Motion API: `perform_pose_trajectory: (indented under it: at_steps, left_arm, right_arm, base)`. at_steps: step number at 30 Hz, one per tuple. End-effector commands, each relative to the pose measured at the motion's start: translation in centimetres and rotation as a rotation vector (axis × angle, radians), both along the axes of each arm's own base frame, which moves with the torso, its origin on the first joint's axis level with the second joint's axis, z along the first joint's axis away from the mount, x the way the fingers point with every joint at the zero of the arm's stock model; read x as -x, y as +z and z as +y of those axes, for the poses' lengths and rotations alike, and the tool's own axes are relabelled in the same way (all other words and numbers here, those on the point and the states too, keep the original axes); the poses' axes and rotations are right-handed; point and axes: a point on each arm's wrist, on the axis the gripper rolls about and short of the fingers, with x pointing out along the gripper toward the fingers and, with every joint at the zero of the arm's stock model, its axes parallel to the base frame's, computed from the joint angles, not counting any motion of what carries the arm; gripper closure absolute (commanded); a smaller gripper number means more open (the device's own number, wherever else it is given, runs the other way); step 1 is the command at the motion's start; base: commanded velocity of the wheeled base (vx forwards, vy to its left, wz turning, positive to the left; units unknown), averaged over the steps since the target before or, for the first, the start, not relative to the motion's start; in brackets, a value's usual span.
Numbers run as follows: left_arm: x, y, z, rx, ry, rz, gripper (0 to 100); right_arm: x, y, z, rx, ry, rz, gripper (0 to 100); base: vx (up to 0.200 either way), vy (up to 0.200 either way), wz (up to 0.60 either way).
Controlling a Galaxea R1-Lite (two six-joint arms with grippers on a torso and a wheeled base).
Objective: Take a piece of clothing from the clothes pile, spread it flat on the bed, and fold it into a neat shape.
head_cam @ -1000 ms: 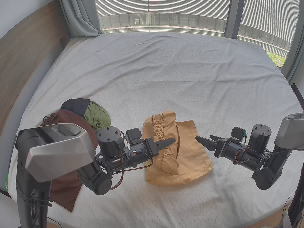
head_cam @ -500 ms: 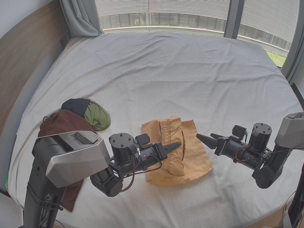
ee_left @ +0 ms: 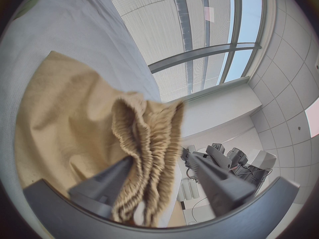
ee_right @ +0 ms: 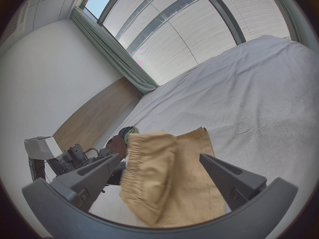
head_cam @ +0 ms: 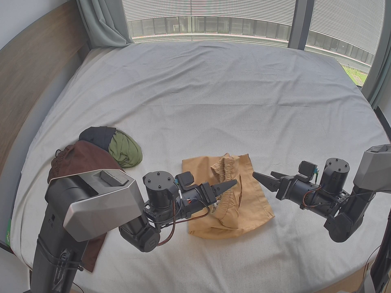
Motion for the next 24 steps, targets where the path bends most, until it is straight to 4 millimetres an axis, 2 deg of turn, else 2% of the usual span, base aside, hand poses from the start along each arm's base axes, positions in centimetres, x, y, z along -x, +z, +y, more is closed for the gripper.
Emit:
perform_pose_trajectory:
  at_steps: [1, 9, 12, 17, 22, 24]
  left_arm:
    - [0.0, 0.0, 0.0, 0.001, 0.0, -0.005, 0]
    - [-0.4, 0.2, 1.0, -0.005, 0.026, -0.012, 0]
    - [-0.4, 0.9, 1.7, -0.005, 0.04, -0.027, 0]
    - [0.0, 3.2, 3.4, 0.002, 0.066, -0.053, 0]
    - [0.5, 5.0, 4.7, -0.014, 0.079, -0.109, 0]
    - [1.1, 5.9, 5.8, -0.043, 0.096, -0.154, 0]
  right_arm:
    - [0.0, -0.2, 0.0, 0.002, 0.001, 0.006, 0]
    - [0.0, -0.3, 0.1, 0.003, 0.004, 0.011, 0]
    - [0.2, -0.4, 0.2, 0.005, 0.009, 0.016, 0]
    - [0.4, -1.3, 0.5, 0.013, 0.017, 0.051, 0]
    - [1.3, -2.0, 1.2, 0.026, 0.049, 0.088, 0]
    - [1.9, -2.4, 1.6, 0.036, 0.071, 0.107, 0]
  base:
    - [0.0, 0.0, 0.0]
    - [0.0, 0.0, 0.0]
    - [0.0, 0.0, 0.0]
    - [0.0, 0.0, 0.0]
    - [0.0, 0.0, 0.0]
    - [0.0, 0.0, 0.0]
